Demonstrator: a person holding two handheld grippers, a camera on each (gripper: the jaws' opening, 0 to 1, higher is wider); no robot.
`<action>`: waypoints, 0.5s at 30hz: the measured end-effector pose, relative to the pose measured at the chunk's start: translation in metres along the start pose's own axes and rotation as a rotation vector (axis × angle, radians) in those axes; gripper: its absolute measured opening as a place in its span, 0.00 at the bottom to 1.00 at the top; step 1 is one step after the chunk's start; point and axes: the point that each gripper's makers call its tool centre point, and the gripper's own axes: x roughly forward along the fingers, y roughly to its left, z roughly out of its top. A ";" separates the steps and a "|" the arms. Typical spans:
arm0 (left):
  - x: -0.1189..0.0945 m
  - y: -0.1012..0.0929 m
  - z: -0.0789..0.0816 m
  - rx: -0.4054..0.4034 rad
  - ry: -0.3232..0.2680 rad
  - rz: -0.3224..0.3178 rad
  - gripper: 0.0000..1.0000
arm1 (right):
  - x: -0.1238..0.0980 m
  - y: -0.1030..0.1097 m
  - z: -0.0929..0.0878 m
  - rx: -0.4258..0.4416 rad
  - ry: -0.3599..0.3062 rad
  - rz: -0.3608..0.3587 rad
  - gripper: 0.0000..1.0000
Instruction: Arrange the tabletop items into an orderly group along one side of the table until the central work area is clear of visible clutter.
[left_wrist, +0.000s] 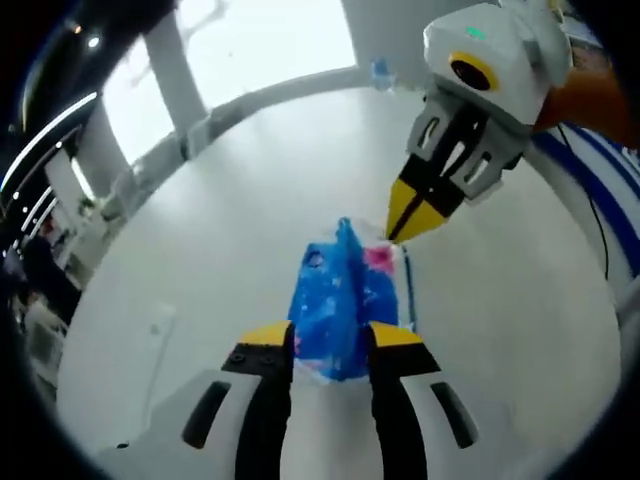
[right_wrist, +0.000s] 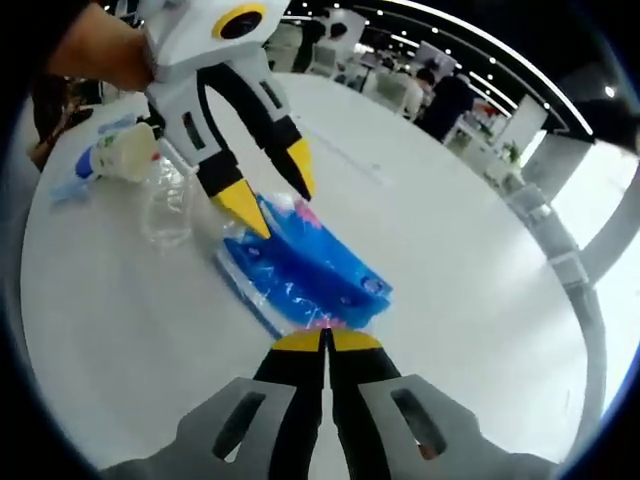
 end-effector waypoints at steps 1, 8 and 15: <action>-0.002 0.000 0.001 -0.013 -0.005 -0.003 0.30 | -0.001 0.000 0.000 0.002 0.001 -0.002 0.06; -0.010 -0.002 0.003 -0.045 -0.013 -0.010 0.40 | -0.009 -0.001 0.004 0.020 -0.011 -0.013 0.18; -0.019 -0.003 0.003 -0.104 -0.019 -0.020 0.53 | -0.016 0.004 0.010 0.016 -0.018 -0.010 0.27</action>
